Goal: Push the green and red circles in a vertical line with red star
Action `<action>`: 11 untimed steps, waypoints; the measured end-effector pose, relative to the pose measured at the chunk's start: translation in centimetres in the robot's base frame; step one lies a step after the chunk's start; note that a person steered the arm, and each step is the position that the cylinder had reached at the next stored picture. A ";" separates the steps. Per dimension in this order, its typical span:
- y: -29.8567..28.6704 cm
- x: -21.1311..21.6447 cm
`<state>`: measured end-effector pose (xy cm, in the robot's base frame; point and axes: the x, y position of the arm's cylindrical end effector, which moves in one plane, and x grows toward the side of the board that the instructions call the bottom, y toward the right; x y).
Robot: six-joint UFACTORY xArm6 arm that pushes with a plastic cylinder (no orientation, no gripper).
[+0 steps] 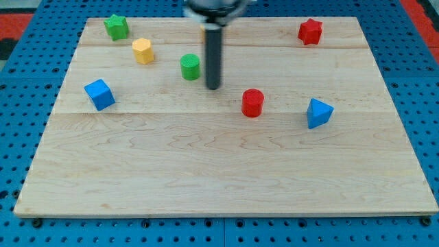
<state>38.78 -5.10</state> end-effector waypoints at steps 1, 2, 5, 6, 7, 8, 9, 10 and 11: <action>-4.9 -1.8; -4.2 -6.8; -0.6 -2.5; 7.2 -2.0; 14.2 -2.0; 14.0 -1.3; 18.7 -1.2; 19.6 -0.9; 18.5 -0.8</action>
<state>37.99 13.36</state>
